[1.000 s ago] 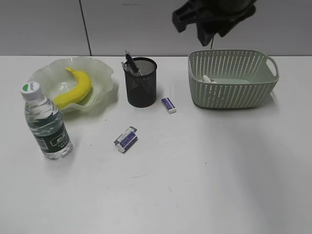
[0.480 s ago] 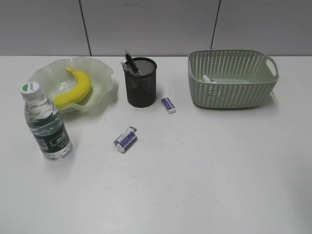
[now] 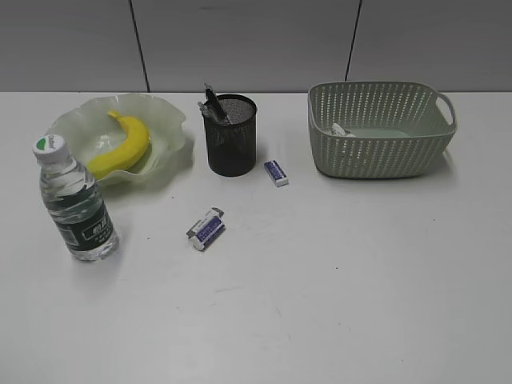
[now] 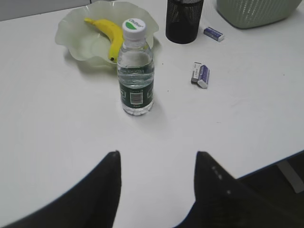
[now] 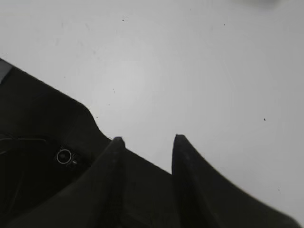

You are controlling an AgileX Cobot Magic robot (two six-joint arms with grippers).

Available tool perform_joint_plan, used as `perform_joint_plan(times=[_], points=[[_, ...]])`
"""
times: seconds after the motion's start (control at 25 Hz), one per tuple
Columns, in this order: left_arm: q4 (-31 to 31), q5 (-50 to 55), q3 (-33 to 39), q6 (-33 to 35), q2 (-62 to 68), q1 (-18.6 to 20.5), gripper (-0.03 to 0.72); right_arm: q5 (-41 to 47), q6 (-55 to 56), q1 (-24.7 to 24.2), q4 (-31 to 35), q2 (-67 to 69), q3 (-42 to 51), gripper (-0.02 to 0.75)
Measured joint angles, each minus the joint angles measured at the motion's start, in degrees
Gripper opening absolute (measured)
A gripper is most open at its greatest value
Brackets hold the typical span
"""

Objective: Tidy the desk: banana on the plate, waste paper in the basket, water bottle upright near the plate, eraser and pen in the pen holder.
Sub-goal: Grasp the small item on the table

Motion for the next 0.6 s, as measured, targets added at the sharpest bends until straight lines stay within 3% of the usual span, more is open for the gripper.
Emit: perform_joint_plan(times=[0.32, 0.6], points=[[-1.6, -4.8, -1.8, 0.0, 4.0, 0.0, 0.374, -5.0, 0.0, 0.0, 0.0, -18.0, 4.6, 0.279], [-6.8, -19.7, -5.6, 3.7, 27.8, 0.0, 0.374, -5.8, -0.2, 0.0, -0.1, -20.7, 4.9, 0.279]])
